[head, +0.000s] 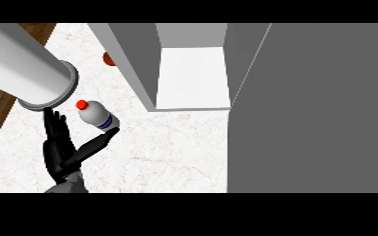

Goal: Pick up the bottled water, place it into the cabinet and close the cabinet

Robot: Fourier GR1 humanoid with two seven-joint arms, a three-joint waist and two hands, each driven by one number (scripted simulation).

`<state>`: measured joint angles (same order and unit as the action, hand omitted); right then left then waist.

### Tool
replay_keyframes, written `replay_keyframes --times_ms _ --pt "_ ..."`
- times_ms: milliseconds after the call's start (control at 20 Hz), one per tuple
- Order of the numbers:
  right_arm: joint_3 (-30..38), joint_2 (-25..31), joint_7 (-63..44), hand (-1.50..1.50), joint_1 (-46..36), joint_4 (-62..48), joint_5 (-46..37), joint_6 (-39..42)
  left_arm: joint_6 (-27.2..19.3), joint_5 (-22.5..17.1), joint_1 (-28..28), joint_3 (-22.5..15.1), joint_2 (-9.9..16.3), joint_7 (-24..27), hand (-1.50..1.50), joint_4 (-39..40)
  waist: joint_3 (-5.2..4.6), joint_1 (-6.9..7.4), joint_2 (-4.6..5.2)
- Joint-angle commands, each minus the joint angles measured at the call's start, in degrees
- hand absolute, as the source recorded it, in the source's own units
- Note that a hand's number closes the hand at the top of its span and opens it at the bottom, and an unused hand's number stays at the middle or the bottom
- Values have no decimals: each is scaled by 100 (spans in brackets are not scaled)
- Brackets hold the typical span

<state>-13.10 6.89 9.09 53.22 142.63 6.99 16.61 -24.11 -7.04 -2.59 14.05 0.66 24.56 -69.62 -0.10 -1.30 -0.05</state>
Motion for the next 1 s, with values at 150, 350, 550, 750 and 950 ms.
replay_keyframes --times_ms 150,350,550,750,950 --pt "26 81 -206 -150 295 887 200 3 750 -477 -508 438 138 993 -150 1480 0 26 10" --pt "176 232 -10 -150 762 1060 395 206 1558 -704 -718 479 335 1224 -150 2136 -3 -52 2" --pt "-90 42 -32 -150 529 819 162 84 1570 -802 -1370 686 128 1871 -150 3179 -6 -33 28" --pt "223 195 239 -150 749 659 355 294 2007 -1018 -1512 1014 354 2491 -150 3904 -4 -49 22" --pt "82 134 191 -150 664 726 149 226 2008 -1224 -1773 1305 225 3026 150 4444 -15 -85 51"
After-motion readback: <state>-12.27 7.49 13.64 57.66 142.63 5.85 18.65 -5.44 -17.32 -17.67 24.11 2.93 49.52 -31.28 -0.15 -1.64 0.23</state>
